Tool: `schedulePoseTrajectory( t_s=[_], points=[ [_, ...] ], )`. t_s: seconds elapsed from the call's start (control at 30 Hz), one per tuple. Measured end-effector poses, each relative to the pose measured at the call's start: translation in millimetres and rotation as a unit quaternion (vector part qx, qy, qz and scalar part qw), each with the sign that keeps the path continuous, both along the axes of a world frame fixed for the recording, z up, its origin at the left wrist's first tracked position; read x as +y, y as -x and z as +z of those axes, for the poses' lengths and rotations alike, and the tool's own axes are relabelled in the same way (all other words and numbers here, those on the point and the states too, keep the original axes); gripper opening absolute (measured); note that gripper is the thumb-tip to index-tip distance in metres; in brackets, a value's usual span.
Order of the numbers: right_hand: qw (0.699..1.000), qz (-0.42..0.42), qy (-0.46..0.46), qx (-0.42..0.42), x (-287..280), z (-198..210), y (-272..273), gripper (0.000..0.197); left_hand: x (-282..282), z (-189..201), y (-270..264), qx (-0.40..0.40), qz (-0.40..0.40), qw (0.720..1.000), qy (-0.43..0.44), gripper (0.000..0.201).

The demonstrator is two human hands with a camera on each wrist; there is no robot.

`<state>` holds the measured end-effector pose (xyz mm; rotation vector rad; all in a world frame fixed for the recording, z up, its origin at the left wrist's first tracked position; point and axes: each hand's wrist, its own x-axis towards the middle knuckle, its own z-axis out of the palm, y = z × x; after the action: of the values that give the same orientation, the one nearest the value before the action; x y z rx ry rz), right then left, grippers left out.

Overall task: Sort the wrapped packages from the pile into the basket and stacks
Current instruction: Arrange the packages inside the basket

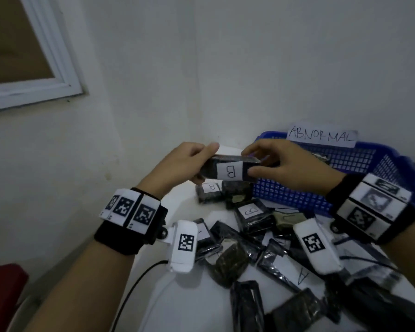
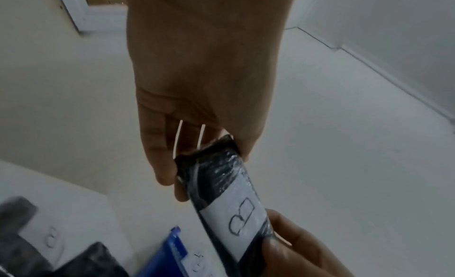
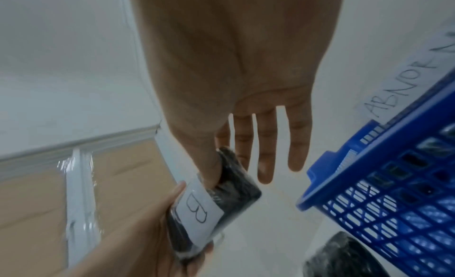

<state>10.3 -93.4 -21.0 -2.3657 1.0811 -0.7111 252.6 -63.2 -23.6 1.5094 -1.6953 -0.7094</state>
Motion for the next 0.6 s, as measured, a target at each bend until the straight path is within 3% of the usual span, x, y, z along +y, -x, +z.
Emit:
schedulePoseTrajectory(
  t_s=[0.13, 0.23, 0.43, 0.6],
  points=[
    [0.972, -0.060, -0.065, -0.220, 11, 1, 37, 0.015, -6, 7, 44, 0.123, -0.057, 0.991, -0.002, 0.051],
    [0.938, -0.106, -0.109, -0.312, 20, -1, 63, 0.015, -11, 5, 84, 0.185, -0.107, 0.977, 0.020, 0.035],
    [0.905, -0.165, -0.111, -0.376, 24, -11, 111, 0.018, -27, -3, 151, 0.187, -0.159, 0.969, 0.029, 0.022],
    [0.902, -0.191, -0.058, -0.383, 28, -18, 134, 0.019, -32, -5, 180, 0.164, -0.189, 0.968, 0.008, 0.026]
  ],
)
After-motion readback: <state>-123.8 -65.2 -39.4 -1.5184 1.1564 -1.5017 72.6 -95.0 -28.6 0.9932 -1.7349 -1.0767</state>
